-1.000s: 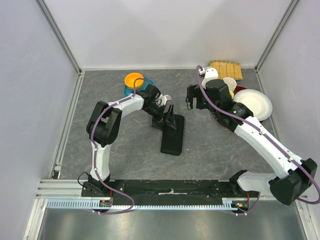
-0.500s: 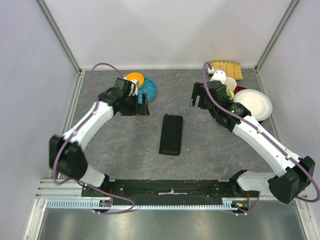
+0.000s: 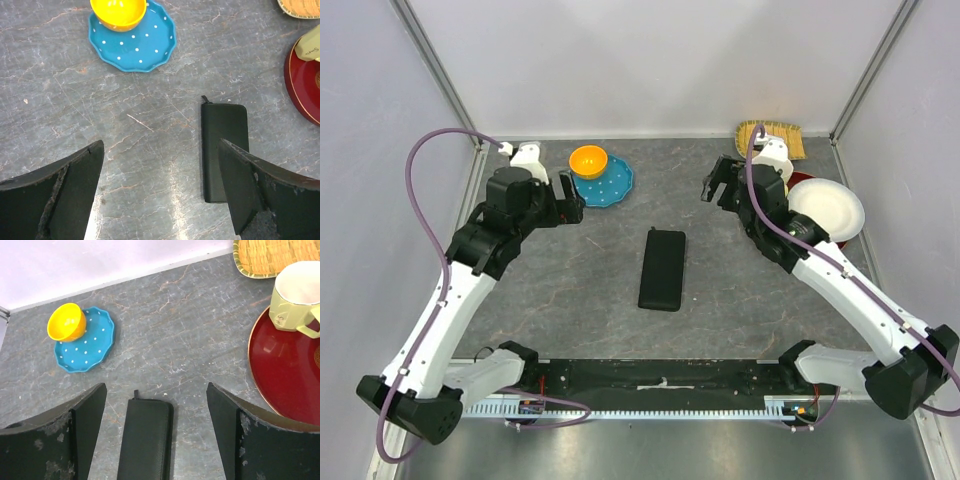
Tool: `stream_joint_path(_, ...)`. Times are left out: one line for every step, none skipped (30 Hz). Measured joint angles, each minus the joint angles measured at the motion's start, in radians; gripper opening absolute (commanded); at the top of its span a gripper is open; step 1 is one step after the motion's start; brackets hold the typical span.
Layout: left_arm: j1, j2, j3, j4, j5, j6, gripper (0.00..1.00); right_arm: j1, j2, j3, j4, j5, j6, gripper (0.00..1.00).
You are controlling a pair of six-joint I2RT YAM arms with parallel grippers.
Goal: Sort the hair-cutting tools
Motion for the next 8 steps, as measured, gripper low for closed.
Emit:
stream_joint_path(0.0, -0.002, 0.001, -0.001, 0.001, 0.0, 1.0, 0.0, 0.0, 0.0, 0.009, -0.002, 0.0, 0.88)
stream_joint_path(0.0, -0.003, 0.002, -0.003, 0.001, 0.0, 1.0, 0.0, 0.001, 0.0, 0.016, -0.003, 0.0, 0.88)
stream_joint_path(0.0, -0.005, 0.003, -0.006, 0.002, 0.0, 1.0, 0.0, 0.001, 0.0, 0.024, -0.007, 0.0, 0.89)
stream_joint_path(0.0, -0.005, 0.006, -0.011, 0.002, 0.0, 1.0, 0.0, 0.001, 0.0, 0.032, -0.011, 0.0, 0.89)
stream_joint_path(0.0, -0.005, 0.01, -0.014, 0.003, 0.0, 1.0, 0.0, 0.001, 0.0, 0.04, -0.018, -0.001, 0.88)
stream_joint_path(0.0, -0.005, 0.014, -0.015, 0.003, 0.0, 1.0, 0.0, 0.001, 0.0, 0.047, -0.026, -0.001, 0.89)
stream_joint_path(0.0, -0.005, 0.018, -0.016, 0.003, 0.001, 1.0, 0.0, 0.001, 0.0, 0.055, -0.032, -0.001, 0.89)
stream_joint_path(0.0, -0.005, 0.023, -0.018, 0.003, 0.001, 1.0, 0.0, 0.001, 0.0, 0.059, -0.036, -0.001, 0.88)
